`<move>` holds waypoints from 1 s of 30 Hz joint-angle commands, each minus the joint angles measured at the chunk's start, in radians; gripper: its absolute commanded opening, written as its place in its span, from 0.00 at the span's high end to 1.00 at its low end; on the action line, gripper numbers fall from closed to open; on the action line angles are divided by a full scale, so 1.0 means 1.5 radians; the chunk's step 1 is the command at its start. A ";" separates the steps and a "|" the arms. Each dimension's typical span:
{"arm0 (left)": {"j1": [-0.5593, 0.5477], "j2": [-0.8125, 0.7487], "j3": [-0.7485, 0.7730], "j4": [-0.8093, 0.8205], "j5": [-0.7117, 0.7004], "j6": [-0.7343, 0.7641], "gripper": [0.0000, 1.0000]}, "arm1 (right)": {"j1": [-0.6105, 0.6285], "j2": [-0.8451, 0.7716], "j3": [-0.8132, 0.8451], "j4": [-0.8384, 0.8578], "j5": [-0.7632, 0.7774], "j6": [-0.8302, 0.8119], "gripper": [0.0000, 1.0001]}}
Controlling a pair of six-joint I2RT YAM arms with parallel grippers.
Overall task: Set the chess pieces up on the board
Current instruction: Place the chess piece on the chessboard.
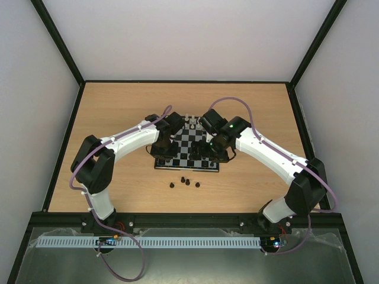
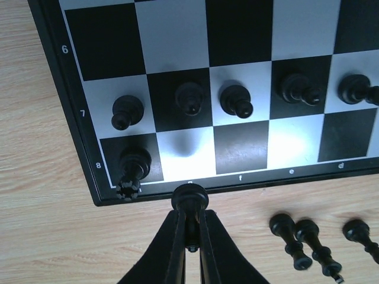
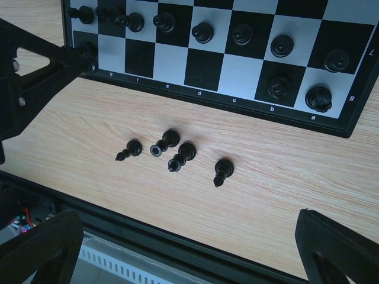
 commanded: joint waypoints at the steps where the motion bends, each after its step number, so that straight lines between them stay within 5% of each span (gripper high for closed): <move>1: 0.004 0.017 -0.015 0.015 -0.024 0.015 0.98 | 0.003 -0.001 0.014 -0.041 0.005 0.006 0.02; 30: 0.004 0.068 -0.016 0.040 -0.037 0.002 0.91 | 0.003 0.004 0.009 -0.043 0.004 -0.004 0.01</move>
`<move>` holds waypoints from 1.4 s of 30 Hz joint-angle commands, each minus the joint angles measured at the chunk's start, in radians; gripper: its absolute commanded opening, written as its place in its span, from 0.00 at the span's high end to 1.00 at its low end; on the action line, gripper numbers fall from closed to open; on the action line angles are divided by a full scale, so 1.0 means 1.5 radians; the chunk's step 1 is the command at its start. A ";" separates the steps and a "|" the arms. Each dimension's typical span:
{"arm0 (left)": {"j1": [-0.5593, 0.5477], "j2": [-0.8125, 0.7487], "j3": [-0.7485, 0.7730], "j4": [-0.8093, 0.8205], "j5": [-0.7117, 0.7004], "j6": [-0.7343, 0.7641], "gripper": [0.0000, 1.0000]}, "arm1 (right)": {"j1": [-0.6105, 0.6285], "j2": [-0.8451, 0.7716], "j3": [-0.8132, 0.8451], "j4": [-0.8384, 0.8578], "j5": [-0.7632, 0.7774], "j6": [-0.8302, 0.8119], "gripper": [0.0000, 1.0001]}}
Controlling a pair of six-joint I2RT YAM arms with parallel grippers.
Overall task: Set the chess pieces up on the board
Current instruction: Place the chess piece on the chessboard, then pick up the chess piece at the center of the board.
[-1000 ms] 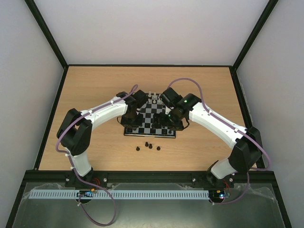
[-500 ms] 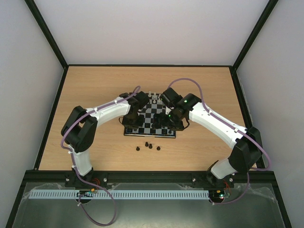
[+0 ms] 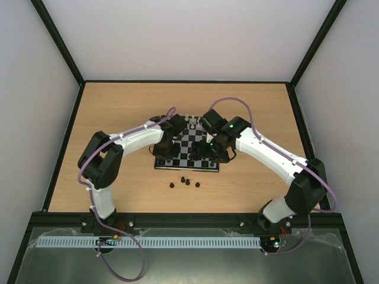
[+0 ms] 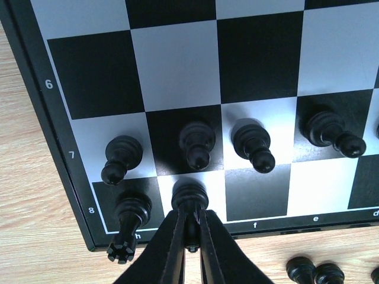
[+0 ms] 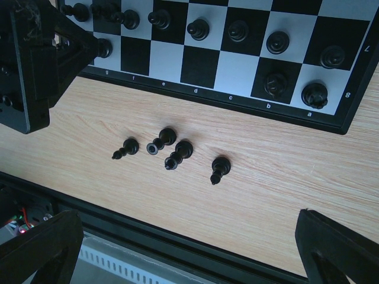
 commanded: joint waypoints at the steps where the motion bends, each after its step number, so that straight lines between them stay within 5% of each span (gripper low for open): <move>1: 0.003 0.016 -0.007 -0.008 -0.008 -0.004 0.90 | 0.003 0.004 0.008 -0.035 0.001 -0.004 0.01; 23: -0.008 -0.003 -0.015 -0.014 0.006 -0.015 0.88 | 0.003 0.017 0.002 -0.030 -0.004 -0.014 0.01; 42: -0.009 -0.067 0.149 -0.140 -0.059 -0.015 0.51 | 0.003 0.010 0.020 -0.037 -0.004 -0.006 0.02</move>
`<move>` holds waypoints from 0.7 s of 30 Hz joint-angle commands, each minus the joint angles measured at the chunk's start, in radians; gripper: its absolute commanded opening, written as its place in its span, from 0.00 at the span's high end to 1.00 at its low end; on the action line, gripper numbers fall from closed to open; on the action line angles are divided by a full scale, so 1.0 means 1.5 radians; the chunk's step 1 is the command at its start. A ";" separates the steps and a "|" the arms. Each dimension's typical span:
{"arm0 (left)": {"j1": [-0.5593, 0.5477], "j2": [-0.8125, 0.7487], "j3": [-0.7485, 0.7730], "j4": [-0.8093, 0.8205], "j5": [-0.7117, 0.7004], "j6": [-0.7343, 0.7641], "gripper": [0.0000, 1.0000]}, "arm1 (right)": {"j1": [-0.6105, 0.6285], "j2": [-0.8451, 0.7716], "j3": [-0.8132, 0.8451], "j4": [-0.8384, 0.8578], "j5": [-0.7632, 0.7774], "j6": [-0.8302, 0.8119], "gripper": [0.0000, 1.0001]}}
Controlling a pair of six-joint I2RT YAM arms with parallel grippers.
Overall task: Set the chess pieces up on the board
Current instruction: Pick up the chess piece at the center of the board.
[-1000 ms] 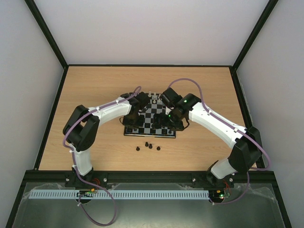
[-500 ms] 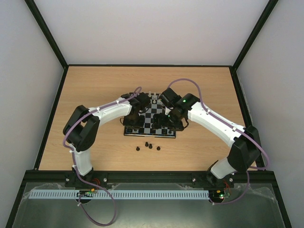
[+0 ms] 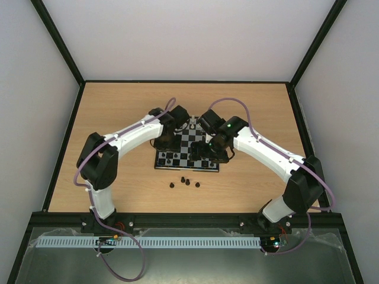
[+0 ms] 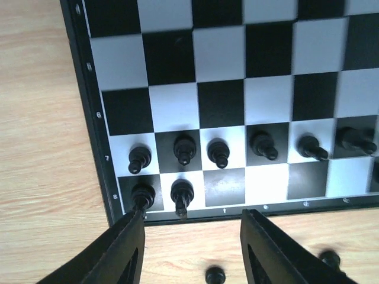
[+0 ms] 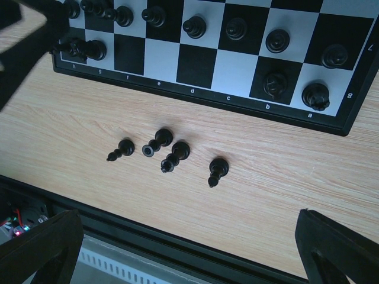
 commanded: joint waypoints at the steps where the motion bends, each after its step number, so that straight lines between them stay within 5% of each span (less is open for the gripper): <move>1: -0.005 -0.067 0.055 -0.073 -0.017 0.002 0.47 | 0.003 -0.009 0.017 -0.038 -0.003 0.006 0.01; 6: -0.005 -0.131 0.060 -0.103 -0.010 -0.003 0.23 | 0.003 -0.031 -0.004 -0.030 -0.005 0.026 0.01; 8: -0.005 -0.158 0.050 -0.111 -0.010 -0.010 0.03 | 0.002 -0.045 -0.021 -0.024 -0.009 0.037 0.01; 21: -0.004 -0.357 -0.131 -0.051 0.028 -0.080 0.01 | 0.010 -0.172 -0.202 0.029 -0.038 0.100 0.02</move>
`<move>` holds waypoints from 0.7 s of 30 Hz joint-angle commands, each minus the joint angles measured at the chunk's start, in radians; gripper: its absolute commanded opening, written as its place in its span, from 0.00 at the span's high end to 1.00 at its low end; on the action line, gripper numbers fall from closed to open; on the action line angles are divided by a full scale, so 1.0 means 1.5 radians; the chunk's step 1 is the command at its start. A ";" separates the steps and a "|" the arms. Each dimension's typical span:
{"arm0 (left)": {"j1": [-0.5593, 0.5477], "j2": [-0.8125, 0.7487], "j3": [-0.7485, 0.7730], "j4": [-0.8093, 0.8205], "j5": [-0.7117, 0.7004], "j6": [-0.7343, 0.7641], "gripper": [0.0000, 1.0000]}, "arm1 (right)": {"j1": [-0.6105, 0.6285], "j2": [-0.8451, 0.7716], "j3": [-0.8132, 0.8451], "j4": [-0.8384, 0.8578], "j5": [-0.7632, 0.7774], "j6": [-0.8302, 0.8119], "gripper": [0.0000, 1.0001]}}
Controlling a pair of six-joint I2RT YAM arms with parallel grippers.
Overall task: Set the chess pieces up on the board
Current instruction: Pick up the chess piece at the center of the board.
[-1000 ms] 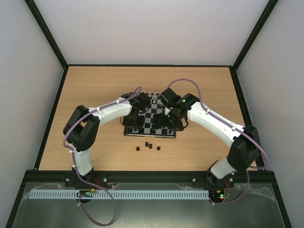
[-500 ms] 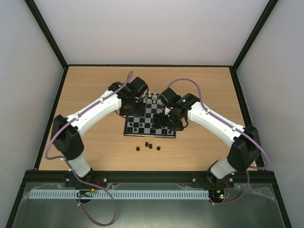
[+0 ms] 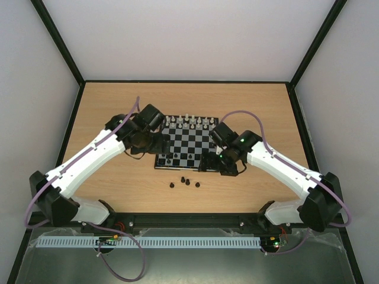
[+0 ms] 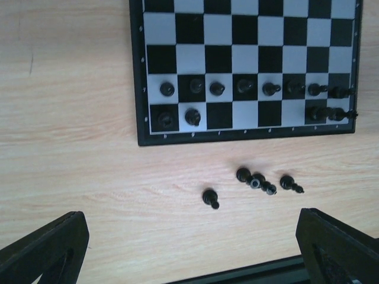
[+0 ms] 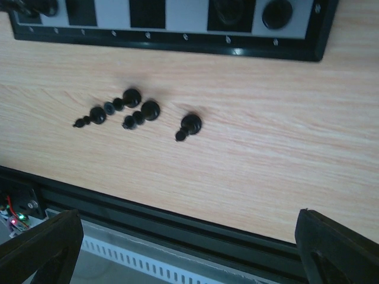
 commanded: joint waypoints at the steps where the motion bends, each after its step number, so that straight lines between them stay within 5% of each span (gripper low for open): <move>1: 0.000 -0.045 -0.058 0.025 0.020 -0.035 0.01 | 0.009 -0.035 -0.050 0.007 -0.025 0.038 0.02; 21: 0.000 -0.058 -0.089 0.053 0.074 -0.020 0.01 | 0.028 -0.030 -0.034 0.016 -0.023 0.084 0.02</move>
